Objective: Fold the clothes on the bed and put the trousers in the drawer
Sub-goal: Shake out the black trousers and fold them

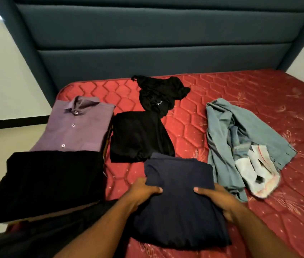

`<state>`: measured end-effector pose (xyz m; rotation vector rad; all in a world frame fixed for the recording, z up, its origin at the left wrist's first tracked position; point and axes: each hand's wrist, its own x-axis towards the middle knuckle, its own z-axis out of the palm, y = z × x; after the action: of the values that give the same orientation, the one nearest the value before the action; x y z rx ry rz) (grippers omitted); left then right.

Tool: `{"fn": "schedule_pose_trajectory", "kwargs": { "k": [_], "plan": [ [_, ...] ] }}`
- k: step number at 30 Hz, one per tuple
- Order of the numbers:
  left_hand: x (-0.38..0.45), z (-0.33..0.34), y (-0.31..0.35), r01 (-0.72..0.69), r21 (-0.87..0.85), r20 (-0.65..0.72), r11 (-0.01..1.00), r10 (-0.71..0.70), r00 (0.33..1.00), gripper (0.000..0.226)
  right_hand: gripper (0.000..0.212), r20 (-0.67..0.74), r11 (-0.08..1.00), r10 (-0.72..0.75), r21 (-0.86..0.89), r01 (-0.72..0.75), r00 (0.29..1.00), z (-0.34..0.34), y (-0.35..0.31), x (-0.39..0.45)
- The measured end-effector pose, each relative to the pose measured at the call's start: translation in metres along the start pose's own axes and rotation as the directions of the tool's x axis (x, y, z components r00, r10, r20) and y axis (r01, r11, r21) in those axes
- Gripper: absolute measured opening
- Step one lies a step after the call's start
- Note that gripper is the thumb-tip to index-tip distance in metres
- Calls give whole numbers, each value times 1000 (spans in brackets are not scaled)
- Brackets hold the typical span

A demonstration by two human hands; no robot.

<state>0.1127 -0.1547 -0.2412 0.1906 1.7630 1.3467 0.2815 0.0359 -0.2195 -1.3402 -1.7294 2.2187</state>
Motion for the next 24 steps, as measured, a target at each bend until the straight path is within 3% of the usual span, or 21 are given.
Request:
{"fn": "schedule_pose_trajectory", "kwargs": {
  "k": [3,6,9,12,13,14,15,16,17,19,21,23,24],
  "plan": [
    [-17,-6,16,-44,-219,68,975,60,996,36,52,32,996,-89,24,88,996,6,-16,-3],
    [-29,-27,52,-190,-313,0,931,200,980,50,76,101,973,-229,26,227,968,25,-57,-5],
    [-12,-65,102,-326,-248,-118,912,305,945,45,52,181,930,-362,11,366,914,52,-116,17],
    [28,-109,149,-353,-180,-197,918,318,927,47,34,186,924,-377,15,381,907,85,-175,65],
    [43,-120,157,-363,-106,-240,926,330,913,51,32,165,927,-370,10,374,914,94,-183,88],
    [57,-129,160,-351,79,-316,933,357,879,63,35,142,937,-344,-19,350,928,101,-185,106],
    [74,-136,157,-244,382,-387,892,394,834,80,40,126,945,-301,-90,313,945,107,-178,130],
    [87,-135,149,-86,660,-410,746,453,792,96,42,106,946,-253,-180,269,962,111,-165,147],
    [98,-127,137,11,833,-354,553,517,779,100,41,96,943,-221,-234,237,971,113,-147,160],
    [112,-105,110,22,950,-171,310,462,870,89,36,66,934,-237,-258,246,969,112,-114,172],
    [121,-86,80,53,982,-111,182,323,940,83,33,-18,913,-303,-292,285,953,100,-91,166],
    [124,-79,66,144,986,-165,82,390,906,82,36,-100,794,-470,-482,370,877,71,-71,149],
    [124,-77,62,187,981,-190,51,456,869,80,42,-138,651,-556,-685,326,820,49,-60,139]
  ]
}}
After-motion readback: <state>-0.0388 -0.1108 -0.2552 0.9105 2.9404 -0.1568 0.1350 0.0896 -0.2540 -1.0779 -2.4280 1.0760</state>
